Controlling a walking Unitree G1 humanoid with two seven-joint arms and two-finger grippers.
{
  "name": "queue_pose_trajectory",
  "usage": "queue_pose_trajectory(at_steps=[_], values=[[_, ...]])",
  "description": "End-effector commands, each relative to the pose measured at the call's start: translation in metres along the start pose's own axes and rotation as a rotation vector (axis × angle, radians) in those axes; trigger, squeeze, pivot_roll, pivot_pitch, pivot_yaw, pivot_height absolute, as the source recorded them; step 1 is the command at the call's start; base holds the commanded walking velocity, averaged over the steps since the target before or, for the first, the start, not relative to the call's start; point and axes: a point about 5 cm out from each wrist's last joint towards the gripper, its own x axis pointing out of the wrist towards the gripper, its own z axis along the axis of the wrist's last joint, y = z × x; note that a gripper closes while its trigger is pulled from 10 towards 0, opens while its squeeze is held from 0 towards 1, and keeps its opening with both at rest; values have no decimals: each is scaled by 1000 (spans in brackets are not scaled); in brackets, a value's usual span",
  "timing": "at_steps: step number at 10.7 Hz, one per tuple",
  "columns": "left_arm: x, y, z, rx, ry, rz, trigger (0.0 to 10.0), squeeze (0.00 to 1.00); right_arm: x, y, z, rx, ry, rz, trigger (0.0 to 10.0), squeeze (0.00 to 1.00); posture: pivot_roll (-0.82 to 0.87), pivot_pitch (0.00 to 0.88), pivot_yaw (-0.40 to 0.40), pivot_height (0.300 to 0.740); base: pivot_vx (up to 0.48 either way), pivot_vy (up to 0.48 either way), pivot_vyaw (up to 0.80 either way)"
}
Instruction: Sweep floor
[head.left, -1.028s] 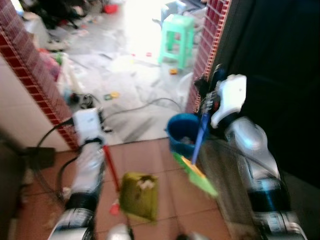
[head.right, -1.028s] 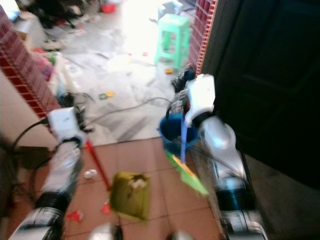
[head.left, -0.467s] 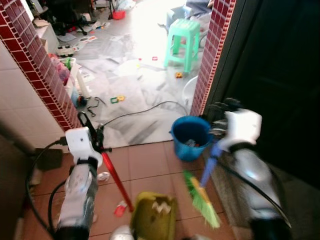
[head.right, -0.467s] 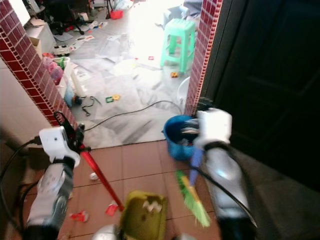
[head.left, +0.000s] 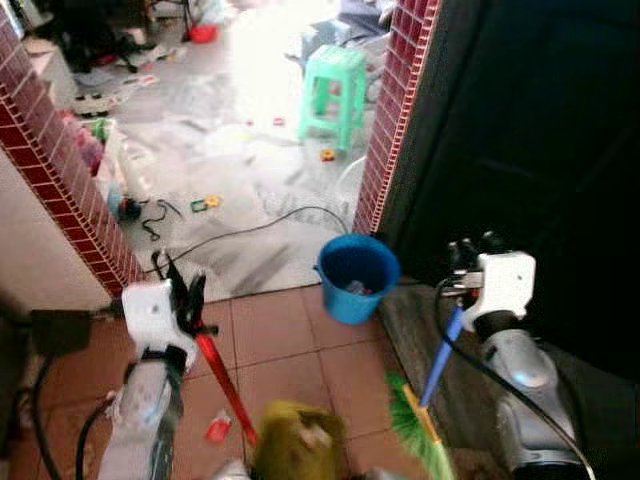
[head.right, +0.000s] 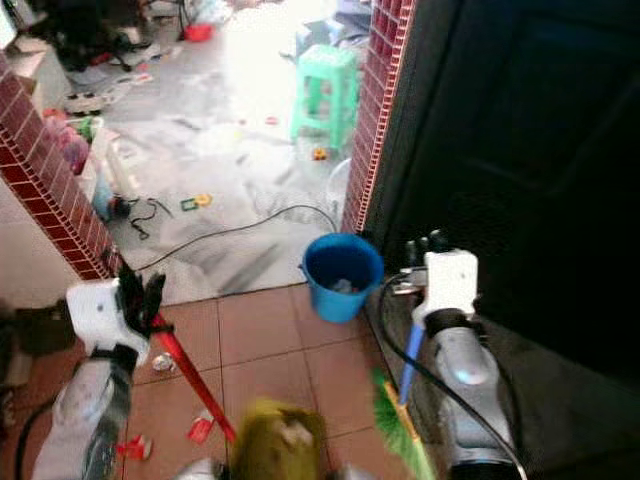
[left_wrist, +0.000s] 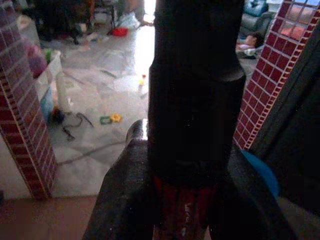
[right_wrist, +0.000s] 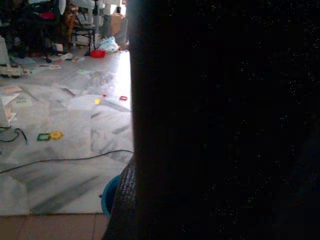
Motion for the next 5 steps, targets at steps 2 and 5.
queue_pose_trajectory(at_steps=[2, 5], values=[[-1, 6, 6, 26, -35, 67, 10000, 0, 9, 1, 2, 63, 14, -53, 10000, 0, -71, 0, -6, 740, 0, 0, 0], [-6, 12, 5, 56, -40, 232, 10000, 0, 32, 1, 29, 315, 30, -133, 10000, 0, -78, 0, -17, 740, 0, 0, 0]])
